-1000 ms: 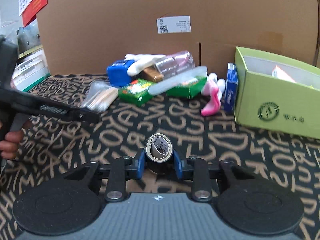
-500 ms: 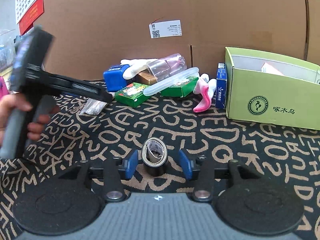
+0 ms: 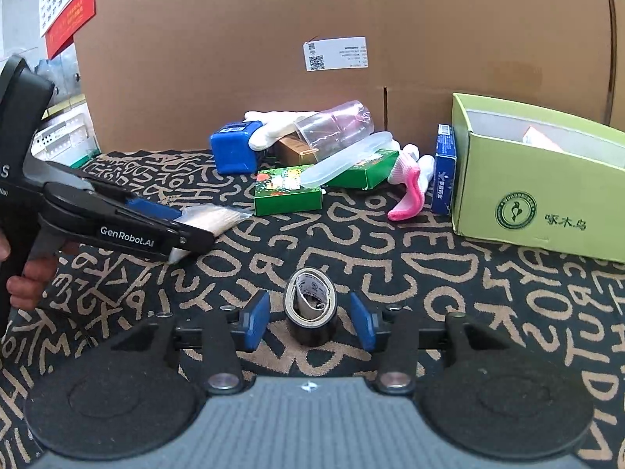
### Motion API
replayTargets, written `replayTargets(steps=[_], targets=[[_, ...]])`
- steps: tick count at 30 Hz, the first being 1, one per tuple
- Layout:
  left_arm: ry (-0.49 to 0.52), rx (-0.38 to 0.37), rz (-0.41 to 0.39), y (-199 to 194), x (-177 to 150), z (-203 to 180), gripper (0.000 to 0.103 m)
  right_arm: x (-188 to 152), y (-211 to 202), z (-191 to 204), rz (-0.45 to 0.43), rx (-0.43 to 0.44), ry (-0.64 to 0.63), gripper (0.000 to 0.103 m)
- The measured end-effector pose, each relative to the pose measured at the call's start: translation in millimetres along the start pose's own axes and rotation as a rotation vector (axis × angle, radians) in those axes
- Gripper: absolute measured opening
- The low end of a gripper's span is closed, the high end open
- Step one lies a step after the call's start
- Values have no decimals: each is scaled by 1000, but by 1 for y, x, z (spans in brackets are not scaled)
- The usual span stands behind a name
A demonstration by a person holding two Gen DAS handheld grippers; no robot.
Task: Organize objects
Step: 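Carry the toothpick bag and black tape toward the shoebox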
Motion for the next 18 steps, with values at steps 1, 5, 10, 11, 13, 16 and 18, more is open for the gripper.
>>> replayTargets(steps=[1, 5, 10, 11, 13, 16, 18], targets=[[0, 6, 0, 1, 1, -1, 64, 1, 0, 0, -2, -5, -8, 49], [6, 0, 13, 4, -2, -5, 64, 1, 5, -1, 5, -14, -18, 47], [10, -37, 11, 0, -5, -10, 32, -1, 9, 0, 9, -1, -25, 34], [16, -38, 12, -2, -5, -12, 27, -1, 9, 0, 8, -1, -25, 34], [23, -59, 11, -6, -5, -20, 25, -1, 6, 0, 2, -1, -19, 34], [11, -150, -6, -18, 2, -36, 24, 3, -7, -6, -24, 10, 13, 33], [22, -196, -43, -30, 15, -49, 24, 9, -19, -16, -55, -15, 16, 33]])
Point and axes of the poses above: each gripper's, at about its wrist camera, not at the fingertips, and y roughly the way its jaws point, z to its left, x to its top, the point moved 8 cm from there along y, roughly the way its jaws point, and after that the axes turned 3 degrees about z, right-handed, at the moved point
